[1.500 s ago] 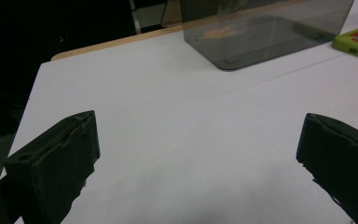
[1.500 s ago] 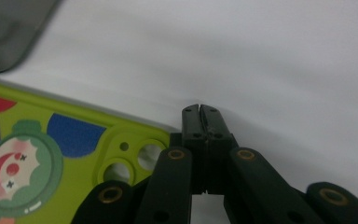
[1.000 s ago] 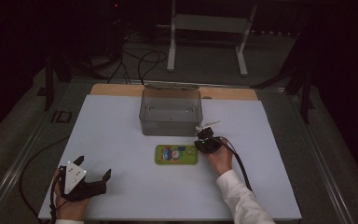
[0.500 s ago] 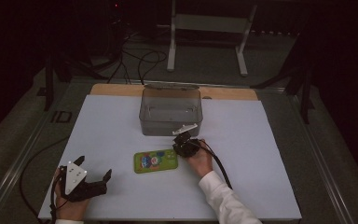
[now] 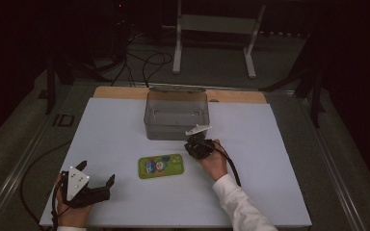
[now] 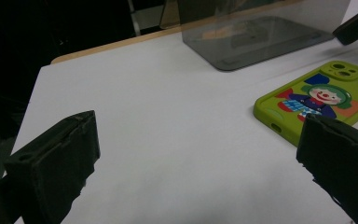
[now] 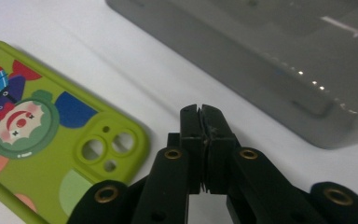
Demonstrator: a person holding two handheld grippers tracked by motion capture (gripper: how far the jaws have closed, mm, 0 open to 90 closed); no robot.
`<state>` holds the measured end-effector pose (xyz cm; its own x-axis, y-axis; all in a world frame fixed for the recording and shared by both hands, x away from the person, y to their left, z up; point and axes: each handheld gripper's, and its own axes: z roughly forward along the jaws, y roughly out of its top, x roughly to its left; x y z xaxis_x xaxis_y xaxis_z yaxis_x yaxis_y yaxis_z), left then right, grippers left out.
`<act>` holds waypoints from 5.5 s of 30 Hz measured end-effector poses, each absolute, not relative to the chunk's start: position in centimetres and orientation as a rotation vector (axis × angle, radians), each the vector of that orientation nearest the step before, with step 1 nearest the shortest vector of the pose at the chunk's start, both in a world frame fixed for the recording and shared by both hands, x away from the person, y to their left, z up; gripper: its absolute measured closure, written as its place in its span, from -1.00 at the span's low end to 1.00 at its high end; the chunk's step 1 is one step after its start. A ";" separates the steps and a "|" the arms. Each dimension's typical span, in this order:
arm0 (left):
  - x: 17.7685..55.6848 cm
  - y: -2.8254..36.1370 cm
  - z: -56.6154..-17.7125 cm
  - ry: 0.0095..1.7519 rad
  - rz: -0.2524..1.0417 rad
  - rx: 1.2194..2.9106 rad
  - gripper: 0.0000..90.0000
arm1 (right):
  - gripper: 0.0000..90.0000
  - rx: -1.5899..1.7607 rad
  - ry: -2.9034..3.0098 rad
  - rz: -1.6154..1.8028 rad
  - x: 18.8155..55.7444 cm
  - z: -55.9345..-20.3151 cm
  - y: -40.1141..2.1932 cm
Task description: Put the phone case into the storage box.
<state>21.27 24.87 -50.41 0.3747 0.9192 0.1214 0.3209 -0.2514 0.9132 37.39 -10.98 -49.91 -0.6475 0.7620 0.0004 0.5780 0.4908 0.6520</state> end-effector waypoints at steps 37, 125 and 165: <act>21.2 25.3 -50.3 1.108 0.879 1.736 -1.00 | -0.73 1.123 2.066 1.203 28.6 -45.3 -24.2; 30.1 19.9 -45.0 0.759 0.614 2.077 -1.00 | -0.75 1.024 1.886 1.381 23.8 -49.4 -26.2; 34.4 12.7 -49.6 0.516 0.252 2.489 -1.00 | -0.75 1.017 1.903 1.403 23.8 -49.4 -26.0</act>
